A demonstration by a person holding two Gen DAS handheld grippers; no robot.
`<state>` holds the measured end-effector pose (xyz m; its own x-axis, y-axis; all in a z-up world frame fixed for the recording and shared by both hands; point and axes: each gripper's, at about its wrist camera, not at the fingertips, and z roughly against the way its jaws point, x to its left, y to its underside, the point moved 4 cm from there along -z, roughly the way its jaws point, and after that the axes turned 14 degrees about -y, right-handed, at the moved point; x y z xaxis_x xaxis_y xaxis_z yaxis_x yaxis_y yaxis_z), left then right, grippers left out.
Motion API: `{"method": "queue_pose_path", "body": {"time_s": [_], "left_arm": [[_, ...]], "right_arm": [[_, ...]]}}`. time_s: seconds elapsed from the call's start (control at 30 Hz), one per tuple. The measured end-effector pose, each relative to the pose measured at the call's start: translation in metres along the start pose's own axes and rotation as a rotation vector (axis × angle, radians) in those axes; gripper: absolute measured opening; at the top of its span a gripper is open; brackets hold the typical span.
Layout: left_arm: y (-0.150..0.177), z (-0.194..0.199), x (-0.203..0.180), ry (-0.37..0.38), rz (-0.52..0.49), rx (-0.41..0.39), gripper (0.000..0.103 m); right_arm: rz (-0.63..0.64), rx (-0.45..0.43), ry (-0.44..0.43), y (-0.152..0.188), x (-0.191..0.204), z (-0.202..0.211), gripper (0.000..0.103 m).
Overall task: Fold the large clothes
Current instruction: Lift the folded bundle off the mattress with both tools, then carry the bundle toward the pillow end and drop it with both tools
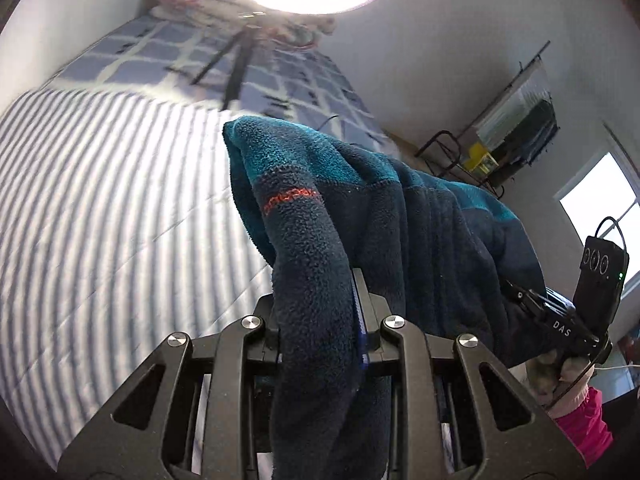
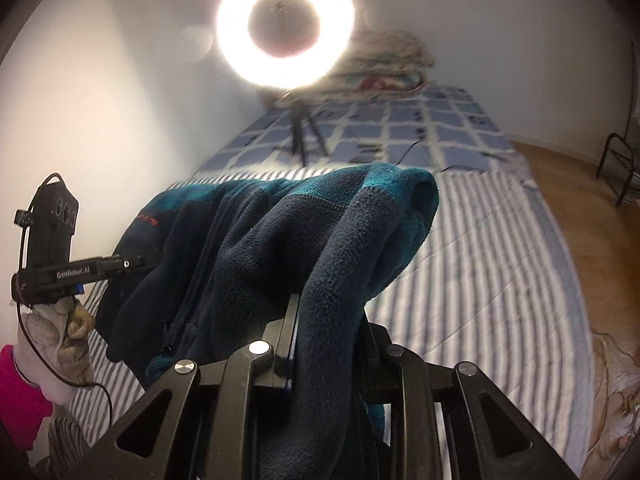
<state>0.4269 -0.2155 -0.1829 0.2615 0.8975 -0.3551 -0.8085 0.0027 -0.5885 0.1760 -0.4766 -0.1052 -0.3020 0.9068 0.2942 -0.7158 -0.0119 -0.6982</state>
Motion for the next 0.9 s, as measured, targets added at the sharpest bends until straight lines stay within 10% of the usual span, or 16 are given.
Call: {"method": "queue_pose_path", "body": {"time_s": [0.9], "left_arm": [[-0.103,-0.223,-0.165,0.051,-0.082,0.042,0.024]], "right_arm": [[-0.098,-0.116,0.192,-0.106,-0.255,-0.036,0.021]]}}
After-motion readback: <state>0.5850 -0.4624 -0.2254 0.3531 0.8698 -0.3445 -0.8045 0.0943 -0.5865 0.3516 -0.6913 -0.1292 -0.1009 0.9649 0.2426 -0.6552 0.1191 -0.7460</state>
